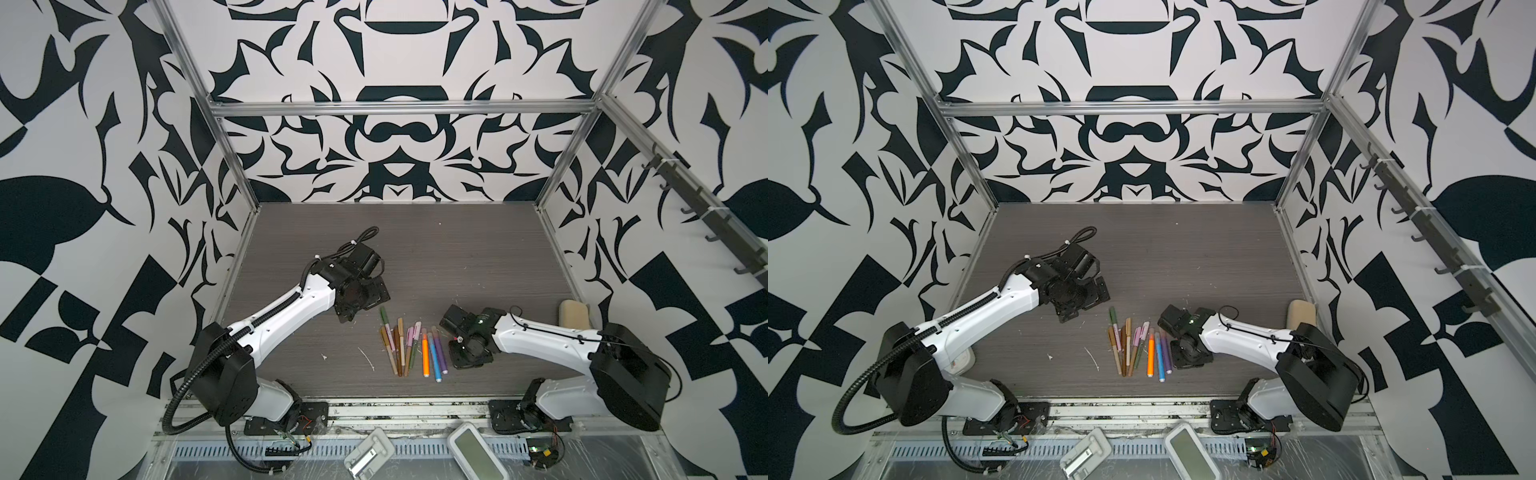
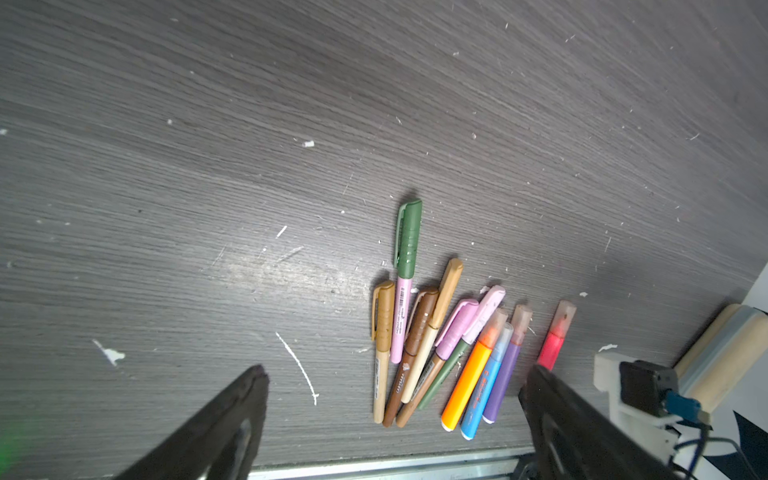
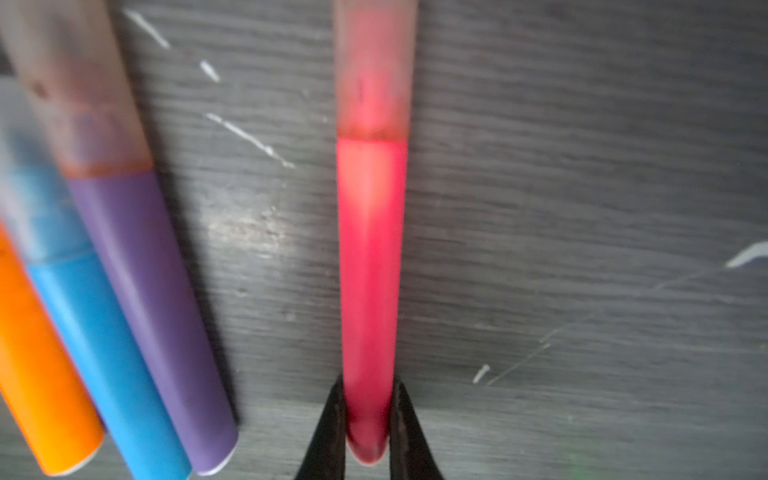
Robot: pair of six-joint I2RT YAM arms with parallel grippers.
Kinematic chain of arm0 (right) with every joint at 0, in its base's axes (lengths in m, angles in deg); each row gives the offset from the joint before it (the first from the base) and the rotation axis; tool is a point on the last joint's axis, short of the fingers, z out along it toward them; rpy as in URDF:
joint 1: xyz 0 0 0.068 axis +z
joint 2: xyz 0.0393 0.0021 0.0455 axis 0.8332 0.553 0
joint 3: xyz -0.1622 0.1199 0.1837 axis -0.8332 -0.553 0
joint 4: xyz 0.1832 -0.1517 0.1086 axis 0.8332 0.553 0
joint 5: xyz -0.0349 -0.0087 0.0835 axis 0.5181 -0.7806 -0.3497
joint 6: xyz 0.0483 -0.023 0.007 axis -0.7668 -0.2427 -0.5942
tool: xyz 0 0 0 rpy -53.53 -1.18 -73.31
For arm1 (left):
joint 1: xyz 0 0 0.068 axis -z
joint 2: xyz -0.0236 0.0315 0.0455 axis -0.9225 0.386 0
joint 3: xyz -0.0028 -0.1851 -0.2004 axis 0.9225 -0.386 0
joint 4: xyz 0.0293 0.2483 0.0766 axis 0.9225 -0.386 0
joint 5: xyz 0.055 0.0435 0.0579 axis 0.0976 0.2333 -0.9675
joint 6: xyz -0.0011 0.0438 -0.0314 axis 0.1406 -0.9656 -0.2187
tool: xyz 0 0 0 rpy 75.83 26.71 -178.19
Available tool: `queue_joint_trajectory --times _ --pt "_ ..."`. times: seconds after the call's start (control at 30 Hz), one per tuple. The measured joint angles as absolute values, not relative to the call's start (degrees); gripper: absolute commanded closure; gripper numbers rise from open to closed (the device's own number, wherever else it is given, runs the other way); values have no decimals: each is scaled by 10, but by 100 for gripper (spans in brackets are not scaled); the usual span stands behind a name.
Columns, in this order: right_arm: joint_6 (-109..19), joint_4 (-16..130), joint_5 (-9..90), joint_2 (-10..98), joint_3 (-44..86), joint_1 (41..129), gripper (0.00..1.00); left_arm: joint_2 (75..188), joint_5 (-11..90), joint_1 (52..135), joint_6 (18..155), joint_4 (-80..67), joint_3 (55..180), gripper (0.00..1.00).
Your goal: Open the pen caps
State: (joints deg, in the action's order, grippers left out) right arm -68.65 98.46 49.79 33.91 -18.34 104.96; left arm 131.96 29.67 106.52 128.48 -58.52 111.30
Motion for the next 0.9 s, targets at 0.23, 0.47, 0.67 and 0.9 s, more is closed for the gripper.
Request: queue_joint_trajectory --times 0.23,0.47,0.67,0.9 --pt "-626 1040 489 311 -97 1048 100 1393 368 1059 1291 -586 1199 4" --pt "-584 1011 324 314 8 1025 100 1427 463 1048 1339 -543 1227 19" --pt "-605 976 225 342 15 1016 100 1429 501 1048 1355 -518 1237 35" --pt "-617 960 193 360 50 1007 100 1436 526 1048 1364 -504 1236 47"
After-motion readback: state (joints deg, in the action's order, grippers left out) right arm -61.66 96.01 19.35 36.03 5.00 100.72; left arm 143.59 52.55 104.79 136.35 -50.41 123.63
